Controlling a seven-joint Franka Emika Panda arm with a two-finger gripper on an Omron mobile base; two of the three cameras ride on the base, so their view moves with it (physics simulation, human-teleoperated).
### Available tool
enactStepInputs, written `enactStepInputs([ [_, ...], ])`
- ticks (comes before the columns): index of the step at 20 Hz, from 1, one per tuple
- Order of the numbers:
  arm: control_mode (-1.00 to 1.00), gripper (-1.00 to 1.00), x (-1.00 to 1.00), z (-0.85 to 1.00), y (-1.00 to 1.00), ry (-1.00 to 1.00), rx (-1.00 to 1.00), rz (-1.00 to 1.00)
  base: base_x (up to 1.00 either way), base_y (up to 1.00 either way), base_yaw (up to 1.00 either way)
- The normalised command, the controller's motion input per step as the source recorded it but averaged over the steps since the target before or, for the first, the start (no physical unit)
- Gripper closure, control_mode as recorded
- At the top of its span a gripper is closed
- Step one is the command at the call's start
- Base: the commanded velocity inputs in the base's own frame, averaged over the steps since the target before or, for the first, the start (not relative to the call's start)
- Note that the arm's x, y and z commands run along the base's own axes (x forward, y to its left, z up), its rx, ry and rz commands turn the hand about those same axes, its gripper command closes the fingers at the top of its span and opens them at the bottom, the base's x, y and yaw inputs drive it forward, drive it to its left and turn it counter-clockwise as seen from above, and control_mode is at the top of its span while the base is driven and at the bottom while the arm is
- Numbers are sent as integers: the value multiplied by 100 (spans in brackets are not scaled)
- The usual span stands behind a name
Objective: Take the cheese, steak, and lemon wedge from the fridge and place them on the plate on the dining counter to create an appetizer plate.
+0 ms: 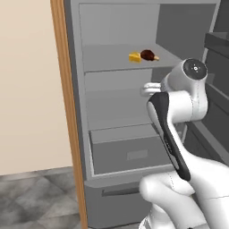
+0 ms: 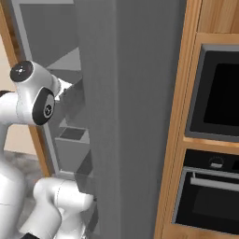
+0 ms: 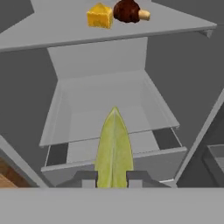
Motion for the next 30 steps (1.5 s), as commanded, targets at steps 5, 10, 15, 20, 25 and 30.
enactStepInputs([
  [5,100,100,0,0,0,0,0,0,-54,18,26],
  [10,100,100,0,0,0,0,0,0,-44,44,55],
  [15,100,100,0,0,0,0,0,0,-33,40,81],
  [20,100,100,0,0,0,0,0,0,-9,40,84],
  [25,100,100,0,0,0,0,0,0,-2,32,81],
  [30,100,100,0,0,0,0,0,0,0,31,86],
])
